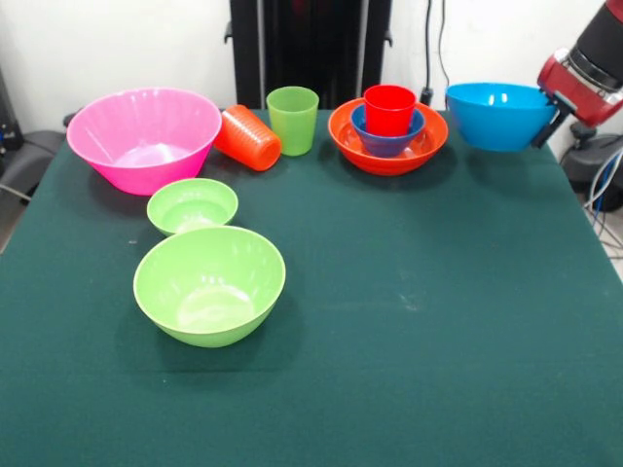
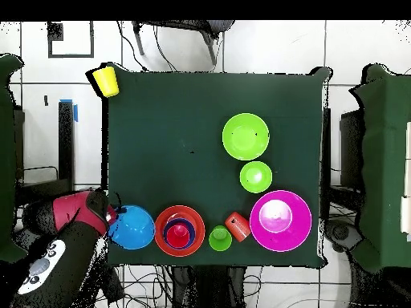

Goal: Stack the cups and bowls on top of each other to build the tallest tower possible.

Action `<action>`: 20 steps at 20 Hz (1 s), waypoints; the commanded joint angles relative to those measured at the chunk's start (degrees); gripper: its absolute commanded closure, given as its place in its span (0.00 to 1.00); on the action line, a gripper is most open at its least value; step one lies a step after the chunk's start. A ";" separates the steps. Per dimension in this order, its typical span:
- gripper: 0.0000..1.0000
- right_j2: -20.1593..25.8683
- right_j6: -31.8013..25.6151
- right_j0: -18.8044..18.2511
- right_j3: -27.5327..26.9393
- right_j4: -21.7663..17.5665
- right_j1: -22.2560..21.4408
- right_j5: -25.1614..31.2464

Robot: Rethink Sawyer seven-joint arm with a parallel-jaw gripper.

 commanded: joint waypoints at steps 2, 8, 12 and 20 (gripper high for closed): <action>1.00 2.39 9.67 -1.27 1.28 0.45 1.93 -5.28; 1.00 3.57 9.03 -1.45 3.14 0.26 2.69 -9.93; 1.00 3.99 9.47 -1.34 3.78 0.90 3.40 -11.26; 1.00 4.62 8.20 -1.51 4.08 0.96 3.53 -11.73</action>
